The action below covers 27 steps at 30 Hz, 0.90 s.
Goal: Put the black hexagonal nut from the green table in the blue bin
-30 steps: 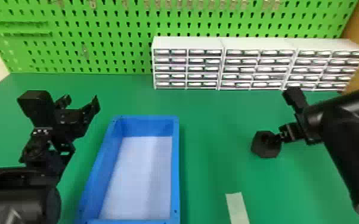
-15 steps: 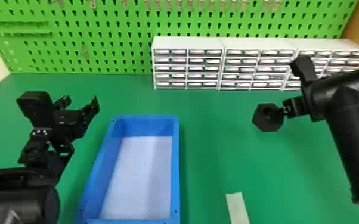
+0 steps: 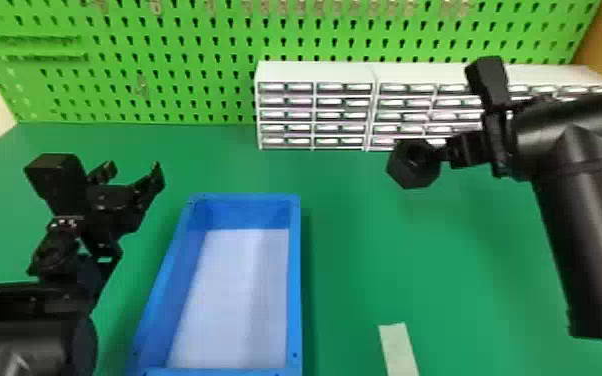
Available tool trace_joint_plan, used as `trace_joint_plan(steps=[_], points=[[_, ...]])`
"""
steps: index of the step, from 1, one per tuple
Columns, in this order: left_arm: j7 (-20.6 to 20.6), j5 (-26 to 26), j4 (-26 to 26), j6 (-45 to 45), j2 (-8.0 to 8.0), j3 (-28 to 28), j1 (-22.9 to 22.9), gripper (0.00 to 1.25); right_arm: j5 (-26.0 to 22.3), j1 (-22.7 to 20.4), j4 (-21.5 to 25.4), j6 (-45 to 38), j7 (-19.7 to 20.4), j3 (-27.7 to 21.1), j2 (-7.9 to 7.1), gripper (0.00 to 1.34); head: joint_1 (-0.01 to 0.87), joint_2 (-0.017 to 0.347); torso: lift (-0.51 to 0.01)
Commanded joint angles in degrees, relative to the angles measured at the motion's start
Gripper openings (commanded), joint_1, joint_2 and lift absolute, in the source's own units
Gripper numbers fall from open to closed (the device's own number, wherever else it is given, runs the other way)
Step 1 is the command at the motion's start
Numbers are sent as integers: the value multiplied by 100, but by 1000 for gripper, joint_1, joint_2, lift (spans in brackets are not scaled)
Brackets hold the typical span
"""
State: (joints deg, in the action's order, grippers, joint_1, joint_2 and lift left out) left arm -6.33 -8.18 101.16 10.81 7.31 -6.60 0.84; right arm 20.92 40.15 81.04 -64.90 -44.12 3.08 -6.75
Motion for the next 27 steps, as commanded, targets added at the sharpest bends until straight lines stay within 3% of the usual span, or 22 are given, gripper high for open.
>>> trace_joint_plan(steps=[1, 12, 27], points=[[0, 0, 0, 0, 7, -17, -5, 787, -308, -16, 219, 65, 0, 131, 77, 341, 686, 52, -97], [0, 0, 0, 9, 7, -8, 4, 787, -976, 37, 369, 276, 0, 702, 121, 341, 686, 52, -97], [-9, 0, 0, 26, 7, -17, -14, 787, -1714, 274, 694, 285, 0, 2117, 7, 341, 686, 52, -97]])
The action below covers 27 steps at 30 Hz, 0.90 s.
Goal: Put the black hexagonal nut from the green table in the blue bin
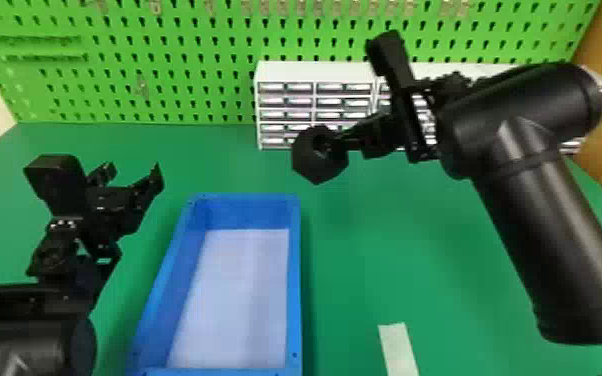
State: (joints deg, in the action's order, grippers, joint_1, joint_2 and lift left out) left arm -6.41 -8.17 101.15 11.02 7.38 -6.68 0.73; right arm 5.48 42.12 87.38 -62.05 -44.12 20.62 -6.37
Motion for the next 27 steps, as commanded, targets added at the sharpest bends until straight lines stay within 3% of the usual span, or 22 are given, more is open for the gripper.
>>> trace_joint_plan(steps=[1, 18, 27], points=[[0, 0, 1, 5, 0, -8, -3, 787, -206, 95, 69, 0, 0, 460, -39, 341, 686, 52, -97], [-27, 0, 1, 14, 0, -8, -3, 787, -970, 209, 77, 123, 343, 1550, -75, 341, 686, 52, -97], [-44, 0, 1, 32, 9, 0, 6, 787, -1506, 270, 60, 254, 765, 2227, -83, 341, 686, 52, -97]])
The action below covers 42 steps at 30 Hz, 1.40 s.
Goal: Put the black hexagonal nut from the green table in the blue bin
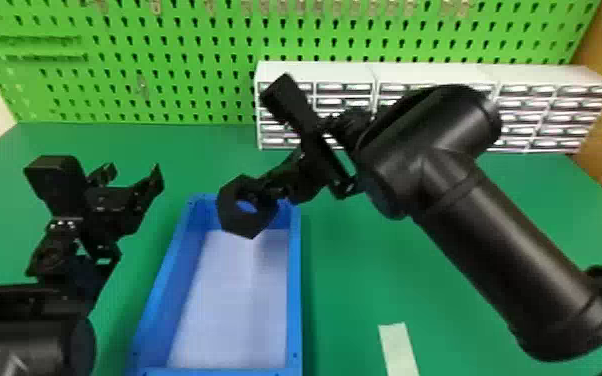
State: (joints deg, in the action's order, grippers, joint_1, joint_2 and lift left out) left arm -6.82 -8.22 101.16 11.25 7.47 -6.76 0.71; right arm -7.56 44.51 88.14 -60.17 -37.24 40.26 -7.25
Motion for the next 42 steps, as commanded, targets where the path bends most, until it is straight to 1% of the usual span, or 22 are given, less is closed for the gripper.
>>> trace_joint_plan(steps=[1, 7, 13, 25, 39, 40, 42], points=[[-3, 4, 0, 9, 0, 8, 8, 787, -290, 31, -34, 120, 129, 342, -4, 341, 686, 52, -97], [-3, -4, 0, 18, 0, 8, 8, 787, -518, 84, -78, 199, 279, 694, -4, 341, 686, 52, -97], [-12, -4, 0, 18, 9, 8, 17, 787, -676, 163, -254, 261, 349, 1090, 5, 341, 686, 52, -97], [-30, -13, 0, 35, 26, 8, 17, 787, -984, 233, -500, 349, 657, 1511, -13, 341, 686, 52, -97], [-38, -13, 0, 44, 44, 8, 26, 787, -1045, 260, -579, 357, 683, 1599, -22, 344, 686, 52, -97], [-38, -13, 0, 44, 44, 8, 26, 787, -1045, 260, -588, 357, 683, 1599, -22, 354, 686, 52, -97], [-38, -13, 0, 44, 44, 8, 26, 787, -1045, 251, -579, 357, 683, 1617, -31, 433, 686, 52, -97]])
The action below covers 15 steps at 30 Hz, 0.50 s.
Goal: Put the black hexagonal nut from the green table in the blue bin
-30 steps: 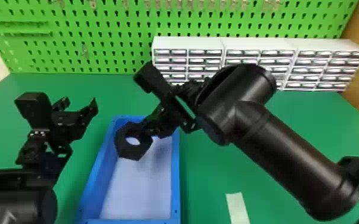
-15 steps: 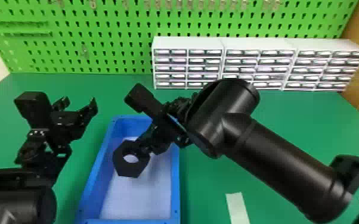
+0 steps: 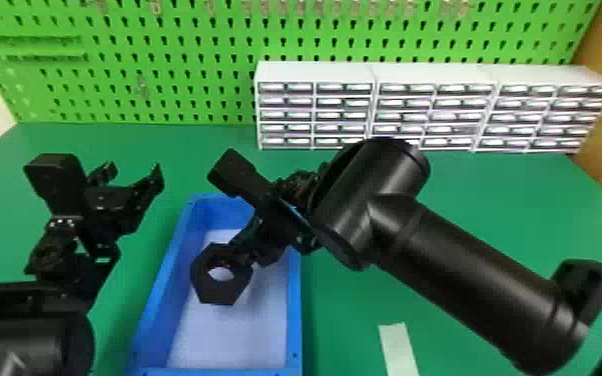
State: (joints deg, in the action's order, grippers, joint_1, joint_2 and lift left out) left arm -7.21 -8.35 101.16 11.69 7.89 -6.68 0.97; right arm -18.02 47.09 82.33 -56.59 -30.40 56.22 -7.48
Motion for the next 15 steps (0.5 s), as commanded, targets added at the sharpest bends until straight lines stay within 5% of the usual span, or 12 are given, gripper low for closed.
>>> trace_joint_plan(steps=[1, 15], points=[[0, 0, 0, 9, 2, 0, 0, 787, 0, -7, 3, -1, -1, 21, -8, 508, 686, 52, -97], [0, 0, 0, 17, 2, 17, 0, 787, 26, -16, -6, 8, -1, 21, -25, 937, 686, 52, -97]])
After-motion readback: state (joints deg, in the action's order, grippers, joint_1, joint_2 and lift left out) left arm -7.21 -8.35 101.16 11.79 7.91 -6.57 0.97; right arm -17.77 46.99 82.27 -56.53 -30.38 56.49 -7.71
